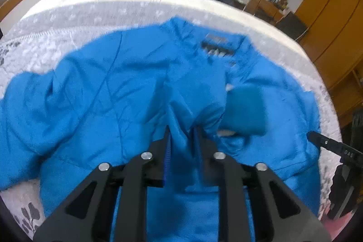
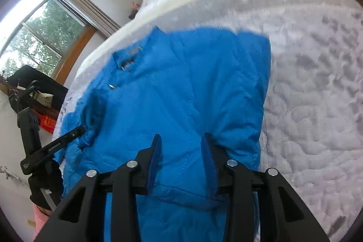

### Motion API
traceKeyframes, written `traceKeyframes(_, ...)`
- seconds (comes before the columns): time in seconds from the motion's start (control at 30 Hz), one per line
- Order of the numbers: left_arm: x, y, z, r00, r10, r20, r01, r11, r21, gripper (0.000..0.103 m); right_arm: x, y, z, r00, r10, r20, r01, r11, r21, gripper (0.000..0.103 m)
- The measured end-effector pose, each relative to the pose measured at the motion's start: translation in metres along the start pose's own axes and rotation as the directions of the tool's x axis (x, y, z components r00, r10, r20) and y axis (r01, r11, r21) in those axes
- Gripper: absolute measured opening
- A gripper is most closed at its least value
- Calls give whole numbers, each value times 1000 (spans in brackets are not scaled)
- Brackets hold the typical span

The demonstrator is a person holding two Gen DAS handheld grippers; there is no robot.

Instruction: Fold large clothes

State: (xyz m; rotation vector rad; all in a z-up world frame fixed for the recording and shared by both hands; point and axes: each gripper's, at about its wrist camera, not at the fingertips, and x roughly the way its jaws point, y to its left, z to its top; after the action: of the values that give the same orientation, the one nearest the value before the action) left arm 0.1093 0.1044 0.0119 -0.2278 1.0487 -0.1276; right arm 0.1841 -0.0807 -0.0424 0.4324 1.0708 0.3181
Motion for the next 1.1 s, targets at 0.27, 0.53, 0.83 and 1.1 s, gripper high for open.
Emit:
traceKeyframes(0.27, -44, -2, -2, 991, 51, 126, -56, 998, 43, 58, -14, 10, -3, 1000, -11, 27, 12, 1000, -15, 40)
traceKeyframes(0.53, -23, -93, -6, 985, 140, 103, -163, 950, 266, 72, -23, 40, -9, 999, -22, 32, 26, 994, -105, 51)
traceKeyframes(0.83, 6, -93, 2, 971, 214, 110, -235, 940, 248, 22, -7, 25, -8, 999, -36, -7, 36, 997, -62, 50)
traceKeyframes(1.1, -54, -33, 8, 980, 110, 168, -134, 982, 136, 15, -9, 31, -10, 998, -65, 12, 65, 994, -90, 50)
